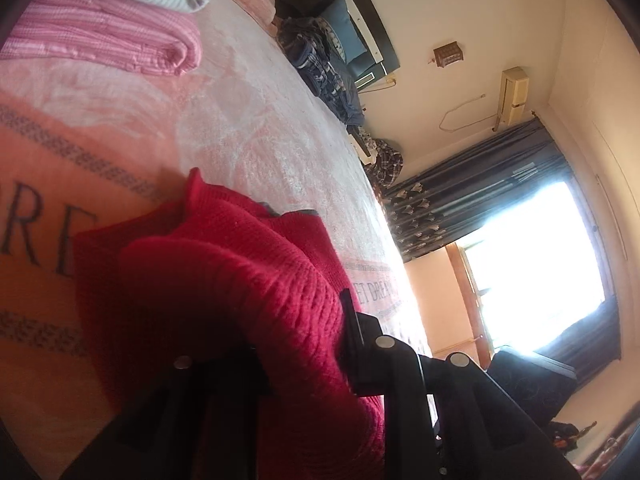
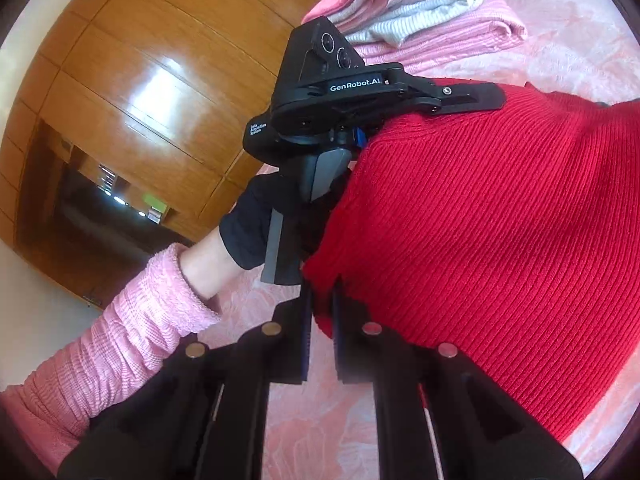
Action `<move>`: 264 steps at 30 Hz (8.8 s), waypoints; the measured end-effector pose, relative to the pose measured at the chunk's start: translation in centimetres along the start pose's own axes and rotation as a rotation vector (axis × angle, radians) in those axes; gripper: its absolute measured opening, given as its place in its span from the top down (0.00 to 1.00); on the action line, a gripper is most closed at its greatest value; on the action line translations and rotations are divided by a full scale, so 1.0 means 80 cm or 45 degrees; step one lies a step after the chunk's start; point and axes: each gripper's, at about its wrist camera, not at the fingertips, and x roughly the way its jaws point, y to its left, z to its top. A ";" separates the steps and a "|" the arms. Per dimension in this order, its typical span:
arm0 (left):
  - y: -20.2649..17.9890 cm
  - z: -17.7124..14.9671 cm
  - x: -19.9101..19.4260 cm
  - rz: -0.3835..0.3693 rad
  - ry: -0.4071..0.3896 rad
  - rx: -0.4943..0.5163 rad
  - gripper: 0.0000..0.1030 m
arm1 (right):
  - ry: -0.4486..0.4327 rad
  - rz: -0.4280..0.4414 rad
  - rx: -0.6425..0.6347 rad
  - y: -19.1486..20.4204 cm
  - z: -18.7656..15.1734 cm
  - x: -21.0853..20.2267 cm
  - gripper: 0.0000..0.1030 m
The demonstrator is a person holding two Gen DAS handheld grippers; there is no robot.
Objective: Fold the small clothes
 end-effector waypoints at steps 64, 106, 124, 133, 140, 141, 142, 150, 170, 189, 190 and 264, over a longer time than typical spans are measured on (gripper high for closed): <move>0.015 -0.068 -0.068 0.337 -0.028 -0.105 0.50 | -0.093 -0.416 0.290 -0.136 -0.085 -0.152 0.58; 0.053 -0.058 -0.063 0.257 -0.063 -0.184 0.36 | -0.172 -0.337 0.390 -0.161 -0.058 -0.148 0.44; 0.071 -0.038 0.000 -0.055 0.075 -0.301 0.24 | -0.158 -0.184 0.518 -0.210 -0.030 -0.103 0.38; 0.056 -0.031 0.027 0.076 0.104 -0.185 0.37 | -0.190 -0.166 0.522 -0.214 -0.024 -0.089 0.41; 0.067 -0.039 0.019 0.052 0.045 -0.261 0.69 | -0.220 -0.142 0.516 -0.206 -0.026 -0.100 0.64; 0.061 -0.037 0.018 0.037 0.039 -0.264 0.70 | -0.227 -0.123 0.518 -0.201 -0.025 -0.104 0.65; 0.055 -0.036 0.018 0.021 0.032 -0.262 0.70 | -0.234 -0.097 0.515 -0.195 -0.024 -0.110 0.67; -0.031 -0.061 0.056 -0.143 0.099 -0.259 0.72 | -0.259 -0.060 0.451 -0.133 -0.054 -0.213 0.68; -0.103 -0.164 0.196 0.005 0.301 0.031 0.55 | -0.196 -0.361 0.620 -0.190 -0.245 -0.274 0.52; -0.157 -0.264 0.141 0.369 0.251 0.234 0.33 | -0.255 -0.206 0.649 -0.142 -0.366 -0.284 0.45; -0.163 -0.266 0.137 0.405 0.228 0.251 0.33 | -0.252 -0.207 0.636 -0.141 -0.364 -0.283 0.46; -0.382 -0.388 -0.020 1.080 -0.098 0.350 0.13 | -0.361 -1.104 0.410 0.172 -0.355 -0.312 0.12</move>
